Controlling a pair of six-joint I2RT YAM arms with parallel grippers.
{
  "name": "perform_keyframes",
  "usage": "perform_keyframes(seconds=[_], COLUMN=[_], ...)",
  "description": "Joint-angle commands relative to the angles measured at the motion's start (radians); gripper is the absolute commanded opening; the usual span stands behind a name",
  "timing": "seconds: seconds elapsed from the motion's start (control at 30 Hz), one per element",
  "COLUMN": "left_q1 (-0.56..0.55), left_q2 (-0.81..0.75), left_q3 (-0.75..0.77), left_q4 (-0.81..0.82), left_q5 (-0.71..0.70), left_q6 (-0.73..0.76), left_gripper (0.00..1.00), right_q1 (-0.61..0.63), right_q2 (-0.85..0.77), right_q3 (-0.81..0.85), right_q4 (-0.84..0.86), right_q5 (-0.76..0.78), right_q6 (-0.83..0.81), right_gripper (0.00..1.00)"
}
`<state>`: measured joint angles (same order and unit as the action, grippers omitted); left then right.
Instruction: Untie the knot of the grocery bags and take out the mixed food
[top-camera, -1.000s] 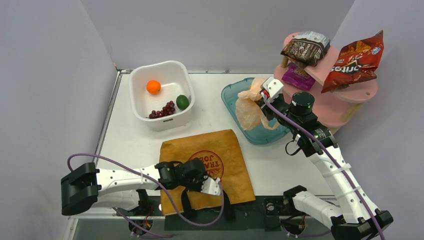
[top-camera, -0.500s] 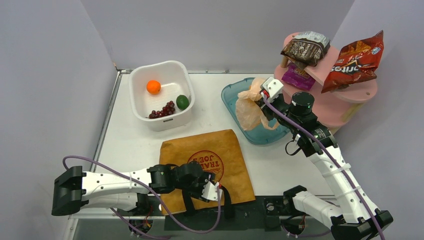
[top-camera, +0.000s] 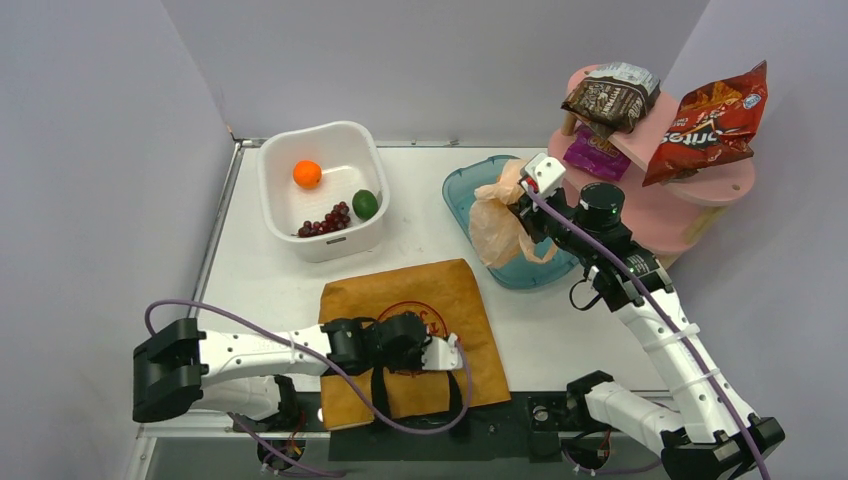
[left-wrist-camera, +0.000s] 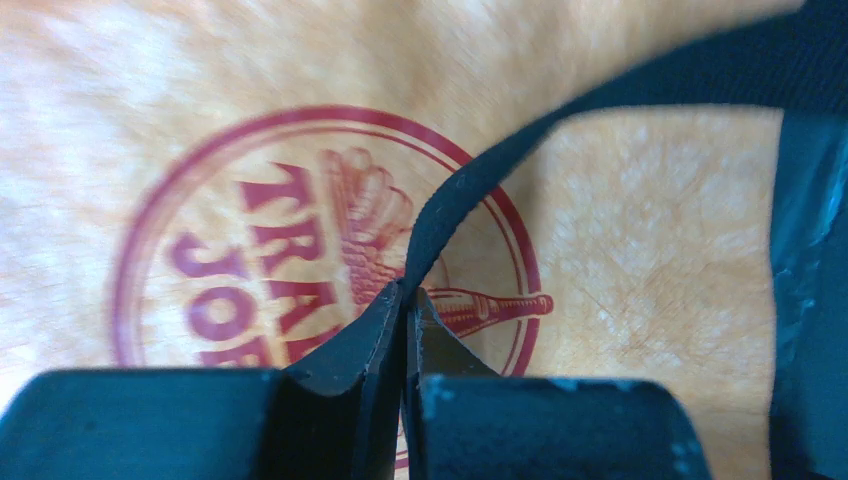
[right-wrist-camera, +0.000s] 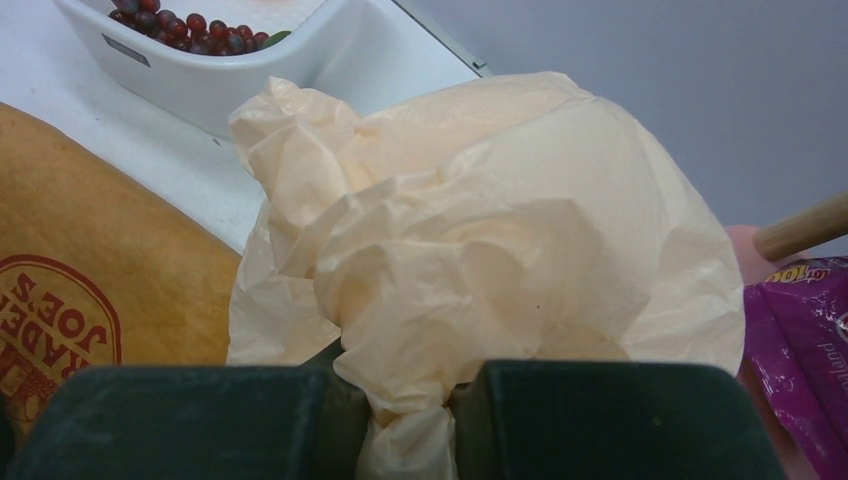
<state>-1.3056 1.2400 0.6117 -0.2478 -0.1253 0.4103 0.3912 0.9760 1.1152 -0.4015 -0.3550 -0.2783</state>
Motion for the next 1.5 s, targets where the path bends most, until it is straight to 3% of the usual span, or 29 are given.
perform_keyframes(seconds=[0.0, 0.07, 0.2, 0.37, 0.53, 0.73, 0.93, 1.23, 1.47], left_q1=[0.123, 0.231, 0.426, 0.634, 0.797, 0.911, 0.986, 1.033, 1.082], left_q2=[-0.112, -0.174, -0.15, -0.064, 0.08, 0.279, 0.407, 0.439, 0.45], left_q3=[0.234, 0.341, 0.562, 0.777, 0.936, 1.202, 1.455, 1.598, 1.663], left_q4=[-0.118, -0.164, -0.269, -0.286, -0.223, -0.169, -0.15, -0.103, -0.033], left_q5=[0.26, 0.436, 0.594, 0.664, 0.625, 0.589, 0.728, 0.805, 0.867], left_q6=[-0.175, -0.253, -0.333, -0.367, -0.388, -0.48, -0.55, -0.623, -0.753], left_gripper=[0.0, 0.0, 0.0, 0.0, 0.0, 0.0, 0.0, 0.0, 0.0], right_q1=[-0.008, -0.008, -0.007, -0.01, -0.009, 0.022, 0.156, 0.201, 0.219], right_q2=[-0.011, -0.021, -0.034, -0.014, 0.009, 0.007, 0.005, -0.015, 0.093], right_q3=[0.066, 0.093, 0.17, 0.351, 0.483, 0.529, 0.465, 0.284, 0.196], right_q4=[0.004, 0.0, 0.002, -0.012, 0.013, 0.118, 0.034, 0.028, 0.132], right_q5=[-0.006, -0.01, -0.009, -0.03, -0.098, -0.23, -0.262, -0.25, -0.271], right_q6=[0.056, 0.081, 0.14, 0.173, 0.183, 0.24, 0.109, -0.05, -0.103], right_gripper=[0.0, 0.0, 0.0, 0.0, 0.0, 0.0, 0.0, 0.0, 0.0])
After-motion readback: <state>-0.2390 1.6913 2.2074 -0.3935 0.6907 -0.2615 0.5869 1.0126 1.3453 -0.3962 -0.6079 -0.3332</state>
